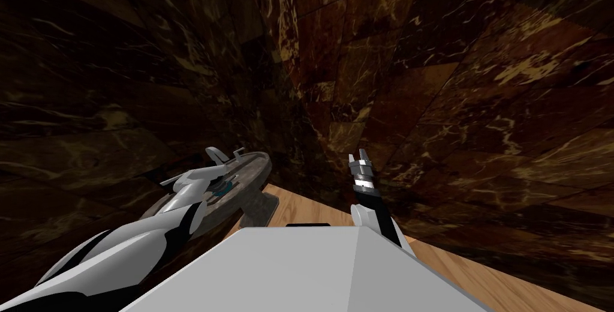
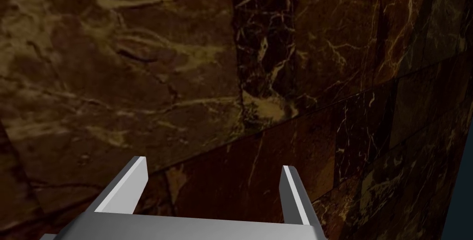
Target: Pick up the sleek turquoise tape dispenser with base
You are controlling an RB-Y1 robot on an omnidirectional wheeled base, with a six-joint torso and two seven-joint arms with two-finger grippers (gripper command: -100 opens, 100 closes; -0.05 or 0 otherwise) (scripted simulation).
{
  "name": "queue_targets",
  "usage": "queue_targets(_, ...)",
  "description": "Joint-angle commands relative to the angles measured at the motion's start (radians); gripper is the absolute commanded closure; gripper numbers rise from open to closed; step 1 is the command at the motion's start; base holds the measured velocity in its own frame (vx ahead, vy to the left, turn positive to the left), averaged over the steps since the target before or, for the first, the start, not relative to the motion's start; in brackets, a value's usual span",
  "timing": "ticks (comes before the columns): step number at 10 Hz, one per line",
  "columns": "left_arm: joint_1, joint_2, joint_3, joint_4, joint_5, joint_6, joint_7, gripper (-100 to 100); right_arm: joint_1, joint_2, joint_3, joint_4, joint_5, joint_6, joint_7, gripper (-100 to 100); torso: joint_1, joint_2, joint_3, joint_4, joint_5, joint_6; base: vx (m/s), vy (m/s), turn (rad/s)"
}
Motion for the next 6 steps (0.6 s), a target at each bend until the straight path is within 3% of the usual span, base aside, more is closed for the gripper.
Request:
queue_targets(1, 0.000, 0.000, 0.000, 0.000, 0.000, 0.000, 0.000, 100, 0.000, 0.000, 0.000, 0.000, 0.000, 0.000, 0.000, 0, 0.000, 0.000, 0.000, 0.000, 0.000, 0.000, 0.000, 0.000, 0.000)
queue_targets(2, 0.000, 0.000, 0.000, 0.000, 0.000, 0.000, 0.000, 0, 0.000, 0.000, 0.000, 0.000, 0.000, 0.000, 0.000, 0, 0.000, 0.000, 0.000, 0.000, 0.000, 0.000, 0.000, 0.000, 0.000)
queue_targets(3, -0.002, 0.008, 0.002, -0.027, 0.002, 0.033, 0.005, 100, 0.000, 0.000, 0.000, 0.000, 0.000, 0.000, 0.000, 0, 0.000, 0.000, 0.000, 0.000, 0.000, 0.000, -0.044, -0.024, -0.054)
queue_targets(5, 0.007, 0.007, 0.005, -0.048, 0.004, 0.043, 0.007, 100, 0.000, 0.000, 0.000, 0.000, 0.000, 0.000, 0.000, 0, -0.004, 0.005, 0.003, 0.001, -0.001, 0.001, -0.055, -0.028, -0.039)
queue_targets(6, 0.007, 0.007, 0.005, -0.051, 0.004, 0.049, 0.008, 0, 0.000, 0.000, 0.000, 0.000, 0.000, 0.000, 0.000, 0, -0.003, 0.003, 0.002, 0.001, -0.001, 0.000, -0.005, -0.004, 0.003)
